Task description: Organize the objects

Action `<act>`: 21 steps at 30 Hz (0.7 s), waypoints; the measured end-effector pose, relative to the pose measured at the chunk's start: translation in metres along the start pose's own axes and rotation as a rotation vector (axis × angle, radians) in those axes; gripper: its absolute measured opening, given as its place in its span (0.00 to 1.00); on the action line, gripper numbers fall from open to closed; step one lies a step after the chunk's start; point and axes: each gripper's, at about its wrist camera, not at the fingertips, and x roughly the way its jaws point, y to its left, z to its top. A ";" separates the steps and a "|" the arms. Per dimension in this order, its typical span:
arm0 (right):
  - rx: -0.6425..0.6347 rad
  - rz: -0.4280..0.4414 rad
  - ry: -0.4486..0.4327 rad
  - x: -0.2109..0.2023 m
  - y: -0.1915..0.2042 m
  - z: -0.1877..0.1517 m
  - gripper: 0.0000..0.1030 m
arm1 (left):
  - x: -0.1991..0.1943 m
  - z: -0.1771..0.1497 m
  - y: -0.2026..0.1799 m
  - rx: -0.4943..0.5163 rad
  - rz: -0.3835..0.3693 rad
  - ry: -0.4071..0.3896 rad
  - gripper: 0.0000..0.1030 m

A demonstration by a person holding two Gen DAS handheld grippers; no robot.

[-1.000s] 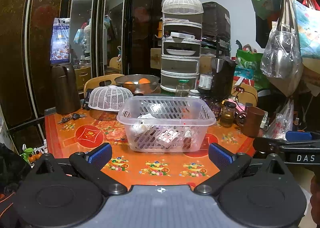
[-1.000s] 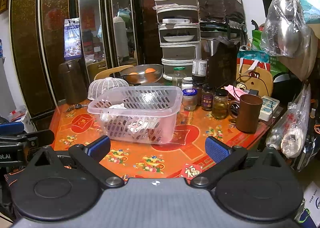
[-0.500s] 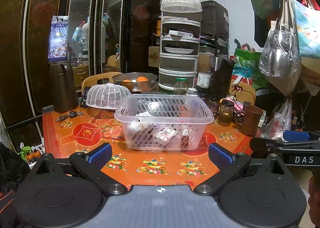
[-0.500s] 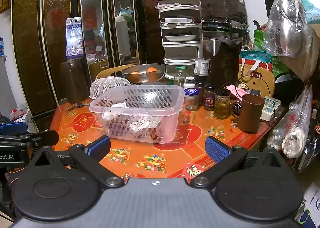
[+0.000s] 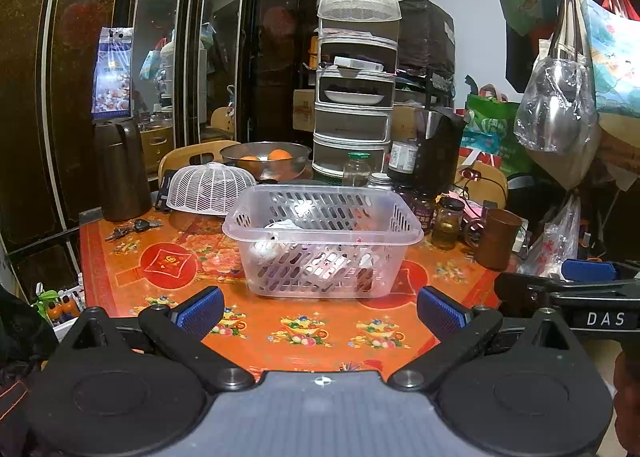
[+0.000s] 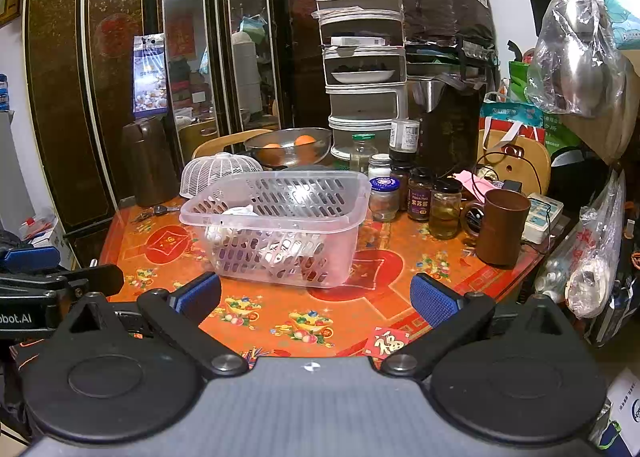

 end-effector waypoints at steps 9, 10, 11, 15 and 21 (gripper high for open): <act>0.000 -0.001 0.000 0.000 0.000 0.000 1.00 | 0.002 -0.001 0.000 -0.003 -0.003 0.004 1.00; 0.001 -0.001 0.000 0.000 0.000 0.000 1.00 | 0.002 -0.001 0.000 -0.002 -0.003 0.005 1.00; 0.001 -0.001 0.000 0.000 0.000 0.000 1.00 | 0.002 -0.001 0.000 -0.002 -0.003 0.005 1.00; 0.002 0.000 0.004 0.001 0.000 0.000 1.00 | 0.003 -0.001 0.000 -0.001 -0.004 0.007 1.00; 0.003 0.002 0.006 0.001 0.000 0.000 1.00 | 0.006 -0.003 0.000 -0.004 -0.003 0.012 1.00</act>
